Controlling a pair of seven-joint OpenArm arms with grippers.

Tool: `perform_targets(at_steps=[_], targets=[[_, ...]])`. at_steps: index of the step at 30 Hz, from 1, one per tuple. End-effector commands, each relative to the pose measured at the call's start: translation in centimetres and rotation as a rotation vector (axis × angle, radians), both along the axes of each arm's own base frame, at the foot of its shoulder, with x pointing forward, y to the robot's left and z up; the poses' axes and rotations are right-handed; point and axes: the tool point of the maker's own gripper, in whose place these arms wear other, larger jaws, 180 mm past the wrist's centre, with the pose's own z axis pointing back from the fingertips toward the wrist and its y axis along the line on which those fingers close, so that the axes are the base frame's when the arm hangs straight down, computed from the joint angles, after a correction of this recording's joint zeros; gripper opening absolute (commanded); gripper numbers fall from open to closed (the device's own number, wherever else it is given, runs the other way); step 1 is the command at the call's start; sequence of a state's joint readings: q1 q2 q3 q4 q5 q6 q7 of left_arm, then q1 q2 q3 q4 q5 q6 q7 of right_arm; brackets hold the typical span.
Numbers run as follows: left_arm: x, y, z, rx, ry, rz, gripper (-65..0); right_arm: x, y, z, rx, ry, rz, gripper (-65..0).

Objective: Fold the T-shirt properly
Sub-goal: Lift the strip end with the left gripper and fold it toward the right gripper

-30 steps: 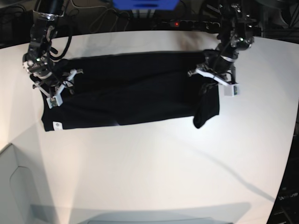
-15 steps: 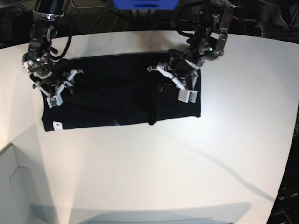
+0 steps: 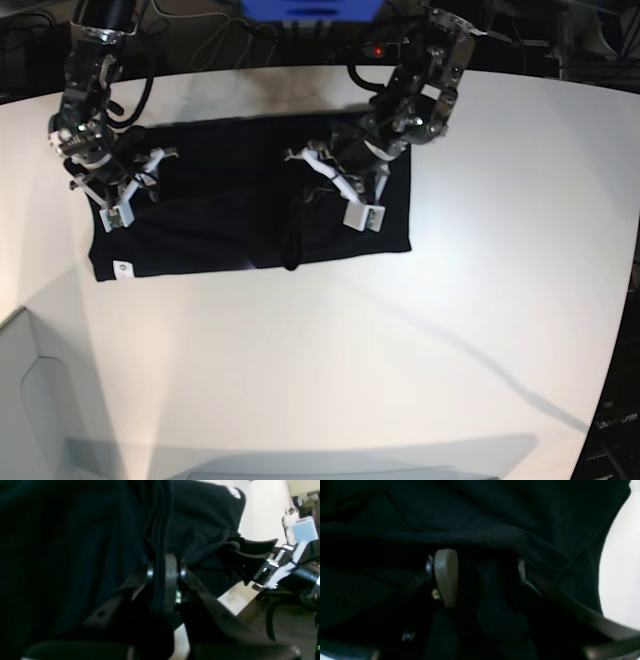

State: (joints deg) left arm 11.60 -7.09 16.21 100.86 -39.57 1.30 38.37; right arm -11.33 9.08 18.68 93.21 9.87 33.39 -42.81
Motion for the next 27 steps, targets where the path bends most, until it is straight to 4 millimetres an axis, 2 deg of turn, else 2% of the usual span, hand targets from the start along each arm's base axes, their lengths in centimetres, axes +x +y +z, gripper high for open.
perform_targets(at_steps=[1,11,14,20,25,27], targets=[[0.9,-0.5,1.4,-0.034,-0.045,0.003,-65.0,-0.5,-0.5,-0.1,-0.027,0.026,0.013,-35.0],[1.4,-1.5,1.8,-0.054,-0.044,-0.011,-65.0,-0.6,-0.6,-0.2,-0.030,0.030,0.014,-35.0],[1.4,-2.7,2.3,-0.054,-0.067,-0.048,-60.1,-0.6,-0.6,-0.2,-0.030,0.030,0.014,-35.0],[1.4,-3.1,2.5,-0.066,-0.069,-0.047,-41.9,-0.6,-0.6,-0.2,-0.030,0.030,0.014,-35.0],[1.3,-3.0,2.6,-0.066,-0.070,-0.047,-39.5,-0.5,-0.7,0.0,-0.031,0.025,0.010,-34.8],[1.4,-2.8,3.6,-0.083,-0.091,-0.040,-39.4,-0.4,-0.8,0.0,-0.031,0.022,0.009,-34.8]])
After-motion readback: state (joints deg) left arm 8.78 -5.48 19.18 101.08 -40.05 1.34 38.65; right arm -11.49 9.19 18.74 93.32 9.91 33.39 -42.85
